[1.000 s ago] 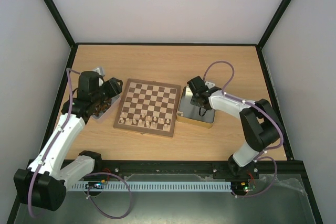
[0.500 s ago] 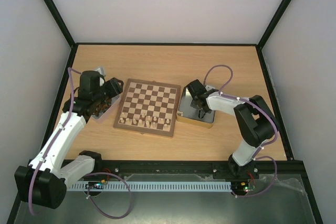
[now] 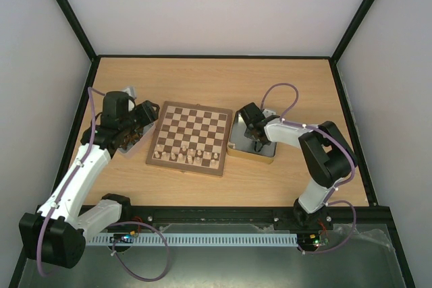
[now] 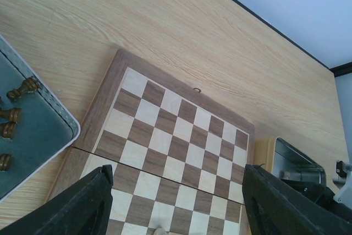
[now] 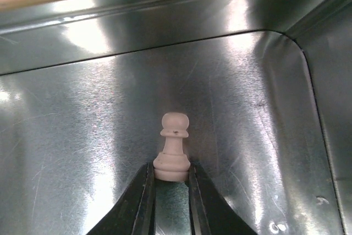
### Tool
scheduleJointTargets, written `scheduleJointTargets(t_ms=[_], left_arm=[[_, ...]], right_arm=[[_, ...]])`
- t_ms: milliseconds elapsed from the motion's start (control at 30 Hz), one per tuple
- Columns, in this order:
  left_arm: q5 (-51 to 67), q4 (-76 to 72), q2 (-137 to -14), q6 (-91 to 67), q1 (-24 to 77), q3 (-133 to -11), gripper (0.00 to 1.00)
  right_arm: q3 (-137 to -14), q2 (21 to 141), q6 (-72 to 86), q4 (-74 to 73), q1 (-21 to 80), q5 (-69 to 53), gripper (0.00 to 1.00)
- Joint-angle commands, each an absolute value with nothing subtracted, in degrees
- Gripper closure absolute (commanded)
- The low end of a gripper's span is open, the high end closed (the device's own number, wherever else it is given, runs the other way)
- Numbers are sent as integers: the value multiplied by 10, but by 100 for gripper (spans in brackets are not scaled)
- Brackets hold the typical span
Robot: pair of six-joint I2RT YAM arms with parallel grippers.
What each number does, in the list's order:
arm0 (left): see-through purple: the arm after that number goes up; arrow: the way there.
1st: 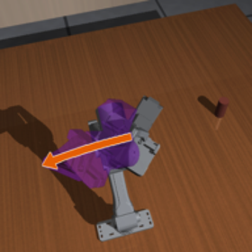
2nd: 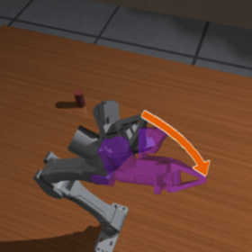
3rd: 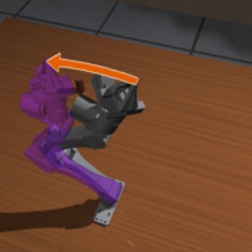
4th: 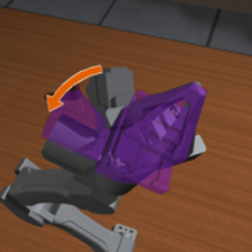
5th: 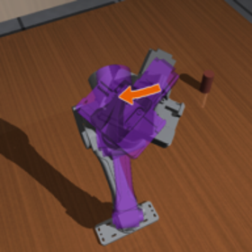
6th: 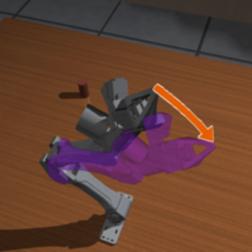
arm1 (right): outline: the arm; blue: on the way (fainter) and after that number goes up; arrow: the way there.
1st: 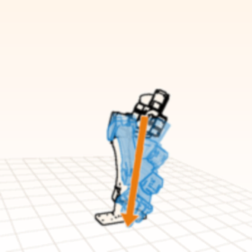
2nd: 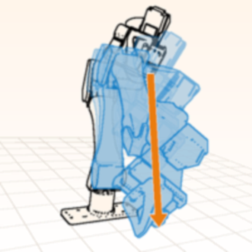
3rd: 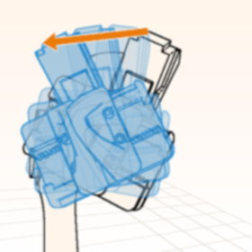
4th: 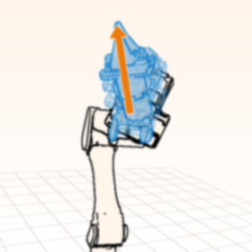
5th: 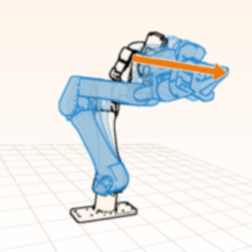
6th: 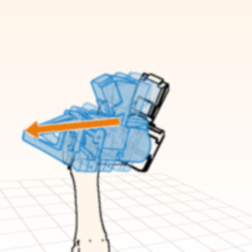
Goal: Set up the chess pieces on the board
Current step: Pick up the chess piece from the storage box.
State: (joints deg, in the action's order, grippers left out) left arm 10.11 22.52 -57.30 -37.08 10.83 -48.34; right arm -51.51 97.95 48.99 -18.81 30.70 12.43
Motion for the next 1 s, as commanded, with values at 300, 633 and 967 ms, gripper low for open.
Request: scheduleJointTargets(t_ms=[300, 633, 967], left_arm=[[148, 206, -570, -371, 106, -472, 32], [157, 209, -568, -373, 106, -471, 32], [303, 141, -592, -400, 116, -465, 28]], right_arm=[[-509, 983, 445, -175, 302, 176, 65], [-502, 978, 435, -153, 303, 167, 91], [-451, 803, 304, -3, 303, -20, 91]])
